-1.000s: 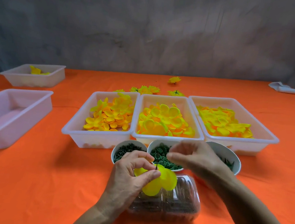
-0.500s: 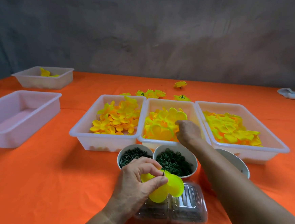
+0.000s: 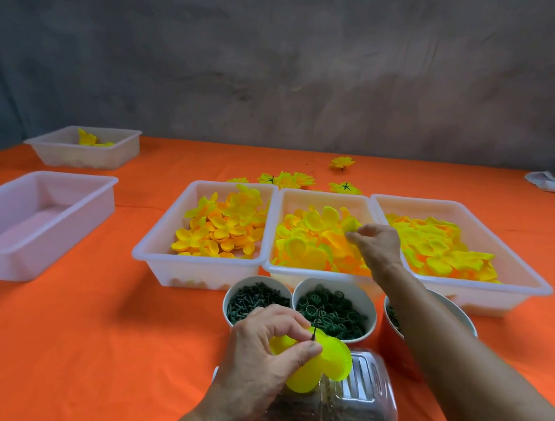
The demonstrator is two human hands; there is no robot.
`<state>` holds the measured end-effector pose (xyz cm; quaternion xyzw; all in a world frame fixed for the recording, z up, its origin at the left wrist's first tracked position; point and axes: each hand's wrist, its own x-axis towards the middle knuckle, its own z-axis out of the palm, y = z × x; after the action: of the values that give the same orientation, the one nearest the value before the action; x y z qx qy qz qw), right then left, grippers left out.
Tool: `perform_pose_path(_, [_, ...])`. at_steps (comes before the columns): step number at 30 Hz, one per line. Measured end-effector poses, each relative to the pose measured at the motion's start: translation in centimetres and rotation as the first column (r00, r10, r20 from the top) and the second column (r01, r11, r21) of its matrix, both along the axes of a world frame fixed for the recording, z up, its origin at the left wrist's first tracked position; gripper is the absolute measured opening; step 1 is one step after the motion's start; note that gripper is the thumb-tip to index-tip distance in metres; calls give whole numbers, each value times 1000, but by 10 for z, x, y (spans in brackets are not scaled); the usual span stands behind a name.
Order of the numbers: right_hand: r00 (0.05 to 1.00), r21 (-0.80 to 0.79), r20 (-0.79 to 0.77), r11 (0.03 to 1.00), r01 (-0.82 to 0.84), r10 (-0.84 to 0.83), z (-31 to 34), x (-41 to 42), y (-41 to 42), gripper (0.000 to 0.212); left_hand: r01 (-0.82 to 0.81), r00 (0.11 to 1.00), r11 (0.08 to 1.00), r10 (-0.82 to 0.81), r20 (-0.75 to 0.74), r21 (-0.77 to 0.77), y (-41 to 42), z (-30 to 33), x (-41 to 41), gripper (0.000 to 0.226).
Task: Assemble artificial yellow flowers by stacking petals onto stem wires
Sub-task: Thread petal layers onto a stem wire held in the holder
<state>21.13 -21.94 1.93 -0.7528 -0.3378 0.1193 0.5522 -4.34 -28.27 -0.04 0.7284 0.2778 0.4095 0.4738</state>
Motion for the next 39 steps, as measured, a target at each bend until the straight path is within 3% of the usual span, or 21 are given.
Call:
perform_pose_path(2, [984, 154, -180, 988, 16, 12, 4, 3, -5, 24, -2, 1000, 1000, 2, 7, 1, 0, 0, 0, 10])
perform_pose_path(5, [947, 272, -316, 962, 31, 59, 9, 4, -13, 21, -7, 1000, 1000, 6, 19, 4, 0, -1, 1, 13])
perform_pose_path(10, [935, 344, -340, 939, 27, 97, 13, 1, -18, 25, -7, 1000, 1000, 7, 11, 24, 0, -1, 1, 10])
perform_pose_path(16, [924, 352, -344, 935, -41, 169, 19, -5, -24, 19, 22, 1000, 1000, -22, 8, -1, 1, 0, -1, 11])
perform_pose_path(20, [884, 317, -370, 933, -170, 286, 27, -16, -35, 14, 33, 999, 998, -31, 44, -51, 2, -2, -1, 10])
perform_pose_path(29, [611, 312, -561, 826, -469, 559, 47, -63, -80, 25, 67, 998, 992, -65, 24, -104, 3, 0, -2, 14])
perform_pose_path(34, [511, 282, -606, 765, -579, 610, 52, -77, -100, 19, 74, 997, 990, -73, 7, -122, 3, 2, -2, 15])
perform_pose_path(39, [472, 207, -628, 717, -666, 619, 54, -85, -110, 25, 79, 996, 983, -72, 45, -167, 1, 2, -1, 18])
